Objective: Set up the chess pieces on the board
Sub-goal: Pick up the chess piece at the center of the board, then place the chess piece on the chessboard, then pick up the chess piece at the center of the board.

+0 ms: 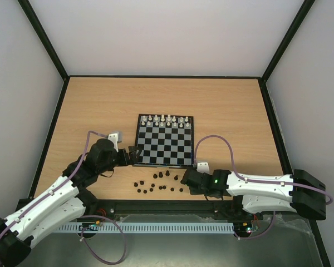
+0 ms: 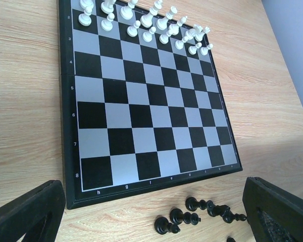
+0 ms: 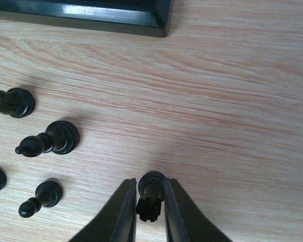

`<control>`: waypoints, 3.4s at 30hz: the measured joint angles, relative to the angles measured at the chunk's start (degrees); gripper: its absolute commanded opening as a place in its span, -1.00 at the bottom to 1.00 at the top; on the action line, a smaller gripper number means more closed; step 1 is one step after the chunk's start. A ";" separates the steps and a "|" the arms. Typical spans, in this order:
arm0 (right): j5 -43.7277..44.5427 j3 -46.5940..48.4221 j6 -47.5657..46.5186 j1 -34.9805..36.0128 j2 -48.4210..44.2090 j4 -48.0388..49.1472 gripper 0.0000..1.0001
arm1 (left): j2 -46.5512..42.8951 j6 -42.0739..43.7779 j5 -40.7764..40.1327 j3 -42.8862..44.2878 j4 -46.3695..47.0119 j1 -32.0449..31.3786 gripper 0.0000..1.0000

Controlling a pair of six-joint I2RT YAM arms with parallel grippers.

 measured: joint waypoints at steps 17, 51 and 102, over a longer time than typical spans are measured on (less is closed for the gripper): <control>5.79 8.24 -5.88 -5.09 2.23 -2.01 -0.73 | 1.64 0.04 -1.20 0.00 -0.17 0.00 0.98; 0.09 15.28 -24.24 -19.76 17.53 9.75 -0.70 | 1.64 0.07 -1.66 0.00 -0.20 0.00 0.98; 0.94 11.23 -23.71 -20.72 -6.95 4.94 0.97 | 7.48 -6.16 -1.44 5.75 -12.72 -10.32 0.98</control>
